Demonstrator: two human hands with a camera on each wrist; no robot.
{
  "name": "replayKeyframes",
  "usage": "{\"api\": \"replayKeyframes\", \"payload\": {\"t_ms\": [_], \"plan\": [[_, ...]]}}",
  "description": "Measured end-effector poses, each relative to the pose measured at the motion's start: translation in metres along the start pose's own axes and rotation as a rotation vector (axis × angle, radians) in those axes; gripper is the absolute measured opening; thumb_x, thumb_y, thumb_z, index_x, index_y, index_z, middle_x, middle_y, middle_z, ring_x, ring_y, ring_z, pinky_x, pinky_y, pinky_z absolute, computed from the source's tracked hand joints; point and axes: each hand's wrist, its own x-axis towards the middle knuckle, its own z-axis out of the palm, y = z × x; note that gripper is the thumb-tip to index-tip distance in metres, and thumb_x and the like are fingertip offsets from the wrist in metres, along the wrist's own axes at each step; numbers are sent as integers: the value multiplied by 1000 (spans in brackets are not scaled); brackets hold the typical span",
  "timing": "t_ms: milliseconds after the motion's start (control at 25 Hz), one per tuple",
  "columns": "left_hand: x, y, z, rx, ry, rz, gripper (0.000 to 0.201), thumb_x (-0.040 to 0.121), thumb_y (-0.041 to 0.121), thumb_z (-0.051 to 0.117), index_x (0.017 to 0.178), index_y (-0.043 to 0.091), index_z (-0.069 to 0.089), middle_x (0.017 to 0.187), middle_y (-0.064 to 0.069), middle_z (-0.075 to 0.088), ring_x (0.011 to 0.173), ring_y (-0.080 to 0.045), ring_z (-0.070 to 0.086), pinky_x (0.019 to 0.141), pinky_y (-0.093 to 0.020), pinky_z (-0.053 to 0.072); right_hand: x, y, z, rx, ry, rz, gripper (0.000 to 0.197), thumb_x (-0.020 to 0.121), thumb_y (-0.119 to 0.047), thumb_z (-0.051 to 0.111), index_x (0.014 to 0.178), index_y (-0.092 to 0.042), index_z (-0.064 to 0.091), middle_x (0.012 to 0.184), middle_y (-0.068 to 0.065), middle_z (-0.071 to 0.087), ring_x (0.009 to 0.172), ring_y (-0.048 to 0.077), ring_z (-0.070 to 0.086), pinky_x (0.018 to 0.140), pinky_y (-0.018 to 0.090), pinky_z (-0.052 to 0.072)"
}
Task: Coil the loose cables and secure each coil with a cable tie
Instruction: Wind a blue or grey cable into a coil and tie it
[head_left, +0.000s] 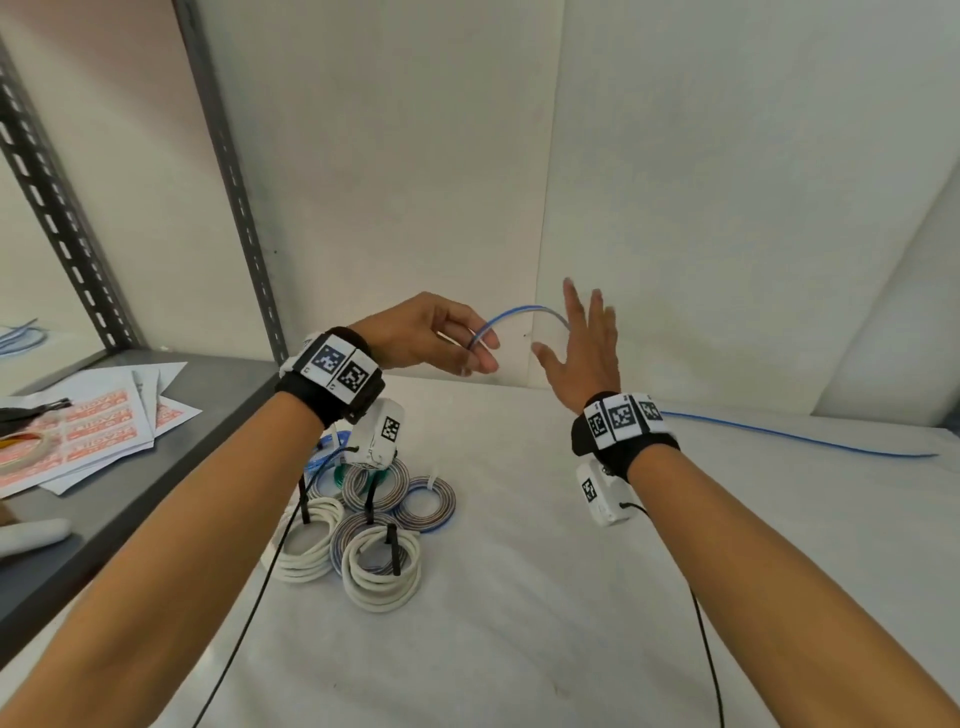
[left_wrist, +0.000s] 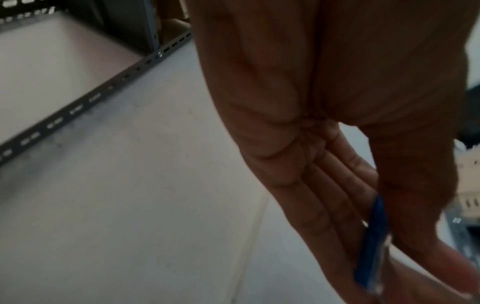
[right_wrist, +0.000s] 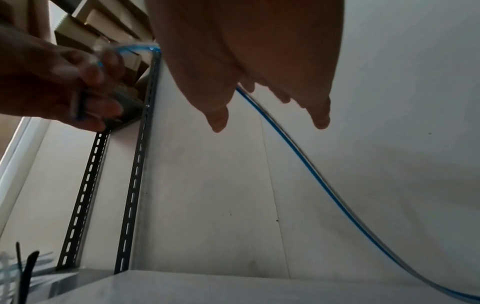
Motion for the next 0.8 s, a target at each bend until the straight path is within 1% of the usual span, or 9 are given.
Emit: {"api": "replayKeyframes", "payload": {"t_ms": [40, 120, 200, 280, 400, 480, 600, 720, 800], "plan": [[-1, 7, 7, -56, -20, 21, 16, 92, -11, 60, 105, -1, 61, 107, -22, 74, 89, -24, 71, 90, -38, 57, 0, 1, 0, 16, -24, -36, 65, 101, -29, 55, 157, -33, 22, 168, 9, 11, 155, 32, 6, 122, 46, 15], [3, 18, 23, -306, 32, 29, 17, 100, -8, 49, 93, 7, 52, 101, -20, 72, 87, -30, 70, 85, -40, 59, -4, 3, 2, 125, -7, -101, 32, 106, -22, 44, 135, -20, 55, 149, 13, 48, 141, 33, 40, 112, 37, 33], [14, 25, 37, -595, 166, -17, 22, 102, 9, 44, 81, 15, 45, 76, -6, 59, 63, -19, 55, 62, -29, 51, -13, 0, -1, 222, -34, -84, 26, 107, -14, 37, 110, -15, 63, 111, 9, 69, 104, 25, 63, 84, 28, 42], [26, 26, 50, -645, 272, -80, 30, 102, 34, 48, 77, 20, 41, 64, 3, 40, 53, -12, 32, 53, -24, 33, -23, -3, -6, 272, -90, -54, 26, 107, -14, 34, 101, -16, 59, 85, 3, 68, 78, 19, 63, 73, 27, 41], [37, 15, 69, -301, 537, -31, 33, 106, 45, 40, 95, 15, 50, 76, 1, 47, 63, -13, 46, 65, -30, 45, -29, -3, -14, 163, -119, -38, 33, 109, -31, 32, 107, -13, 59, 90, 2, 66, 83, 24, 62, 74, 33, 44], [42, -2, 70, 164, 699, 0, 33, 108, 37, 38, 111, 12, 60, 98, -6, 57, 89, -22, 58, 83, -37, 49, -30, 2, -20, 89, -99, 14, 48, 108, -44, 27, 113, -11, 62, 105, 9, 70, 98, 32, 63, 87, 41, 48], [46, -14, 72, 693, 610, -121, 32, 105, 31, 45, 120, 14, 67, 114, -13, 55, 107, -31, 53, 89, -44, 47, -30, 13, -24, 16, -28, 69, 43, 107, -44, 33, 111, -14, 64, 101, 6, 69, 99, 30, 62, 95, 45, 44], [51, -14, 85, 591, 441, -182, 27, 95, 34, 66, 116, 17, 71, 106, -5, 65, 96, -22, 62, 83, -32, 47, -37, 18, -19, 106, 55, 24, 24, 105, -35, 46, 103, -17, 61, 86, 0, 65, 83, 23, 59, 82, 38, 44], [53, -15, 93, 481, 475, -135, 26, 90, 33, 74, 109, 16, 71, 97, -1, 68, 82, -17, 62, 77, -31, 50, -39, 19, -23, 250, 67, -34, 19, 104, -28, 51, 99, -15, 64, 77, -6, 60, 71, 15, 54, 68, 30, 41]]}}
